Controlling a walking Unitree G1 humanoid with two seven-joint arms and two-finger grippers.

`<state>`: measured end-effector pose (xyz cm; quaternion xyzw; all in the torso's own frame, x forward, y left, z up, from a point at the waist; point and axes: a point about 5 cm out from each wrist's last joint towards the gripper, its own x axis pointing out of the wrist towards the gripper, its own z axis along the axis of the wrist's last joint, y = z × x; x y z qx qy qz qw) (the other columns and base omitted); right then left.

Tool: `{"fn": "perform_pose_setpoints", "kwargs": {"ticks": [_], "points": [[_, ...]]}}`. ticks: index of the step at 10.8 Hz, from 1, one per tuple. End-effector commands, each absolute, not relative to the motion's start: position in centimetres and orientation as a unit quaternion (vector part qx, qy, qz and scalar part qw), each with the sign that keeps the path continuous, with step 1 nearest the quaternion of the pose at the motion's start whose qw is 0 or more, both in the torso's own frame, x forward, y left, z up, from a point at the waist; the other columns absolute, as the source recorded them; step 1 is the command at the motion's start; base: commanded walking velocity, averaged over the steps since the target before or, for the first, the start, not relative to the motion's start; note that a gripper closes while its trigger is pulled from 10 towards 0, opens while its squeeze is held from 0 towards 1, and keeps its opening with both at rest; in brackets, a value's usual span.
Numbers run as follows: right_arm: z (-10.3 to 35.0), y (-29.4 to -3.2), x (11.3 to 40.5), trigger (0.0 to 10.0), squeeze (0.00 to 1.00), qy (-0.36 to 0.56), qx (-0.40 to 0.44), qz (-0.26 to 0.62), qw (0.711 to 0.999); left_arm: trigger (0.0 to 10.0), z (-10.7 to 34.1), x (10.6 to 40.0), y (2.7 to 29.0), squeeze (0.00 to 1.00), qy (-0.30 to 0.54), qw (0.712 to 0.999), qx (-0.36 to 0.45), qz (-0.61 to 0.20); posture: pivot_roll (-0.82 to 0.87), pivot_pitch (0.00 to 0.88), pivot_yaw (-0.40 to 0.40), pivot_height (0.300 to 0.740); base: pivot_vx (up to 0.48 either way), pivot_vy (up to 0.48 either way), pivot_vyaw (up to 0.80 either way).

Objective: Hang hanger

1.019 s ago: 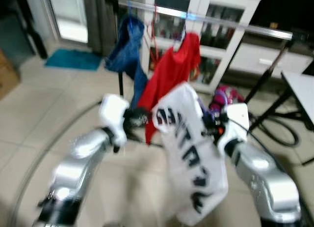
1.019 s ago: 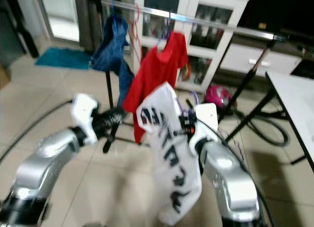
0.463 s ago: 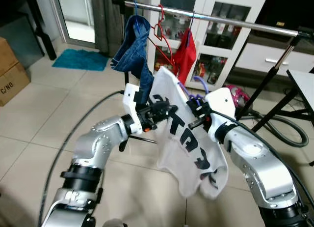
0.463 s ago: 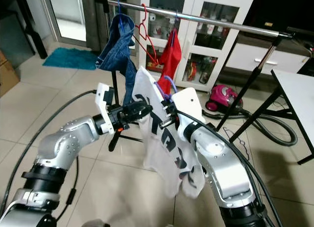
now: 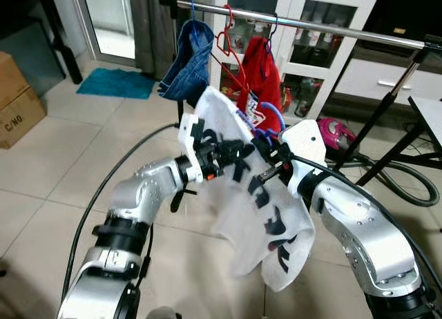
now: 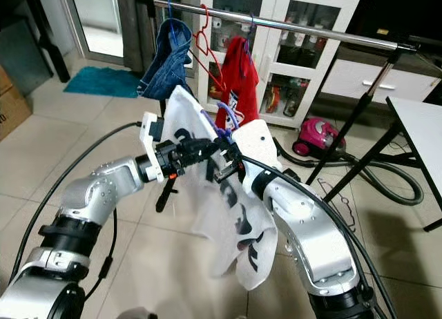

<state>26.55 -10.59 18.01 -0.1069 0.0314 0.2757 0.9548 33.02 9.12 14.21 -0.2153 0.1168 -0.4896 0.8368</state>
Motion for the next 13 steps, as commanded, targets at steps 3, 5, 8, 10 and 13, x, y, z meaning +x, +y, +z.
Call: {"fn": "perform_pose_setpoints", "kwargs": {"ticks": [3, 5, 8, 10, 13], "points": [[19.30, -10.55, 26.24, 10.0, 0.00, 0.001, -0.106, 0.283, 0.953, 0.0, 15.08, 33.55, 8.96, 0.00, 0.094, 0.834, -0.214, -0.500, -0.02, 0.000, -0.031, 0.740, 0.000, 0.000, 0.00], [19.30, -10.43, 26.29, 10.0, 0.00, 0.000, -0.107, 0.288, 0.952, 0.0, 14.98, 33.65, 9.09, 0.00, 0.090, 0.834, -0.217, -0.500, -0.02, 0.000, -0.036, 0.740, 0.000, 0.000, 0.00], [19.37, -10.36, 26.34, 10.0, 0.00, -0.001, -0.109, 0.292, 0.950, 0.0, 15.17, 33.86, 9.37, 0.00, 0.078, 0.835, -0.223, -0.497, -0.02, 0.000, -0.038, 0.740, 0.000, 0.000, 0.00], [19.40, -10.34, 26.37, 10.0, 0.00, -0.002, -0.108, 0.293, 0.950, 0.0, 15.24, 33.98, 9.41, 0.00, 0.074, 0.833, -0.228, -0.498, -0.02, 0.000, -0.036, 0.740, 0.000, 0.000, 0.00], [19.27, -10.50, 26.38, 10.0, 0.00, 0.002, -0.110, 0.290, 0.951, 0.0, 15.02, 33.12, 9.16, 0.00, 0.084, 0.823, -0.203, -0.524, -0.02, 0.000, -0.030, 0.740, 0.000, 0.000, 0.00]]}}
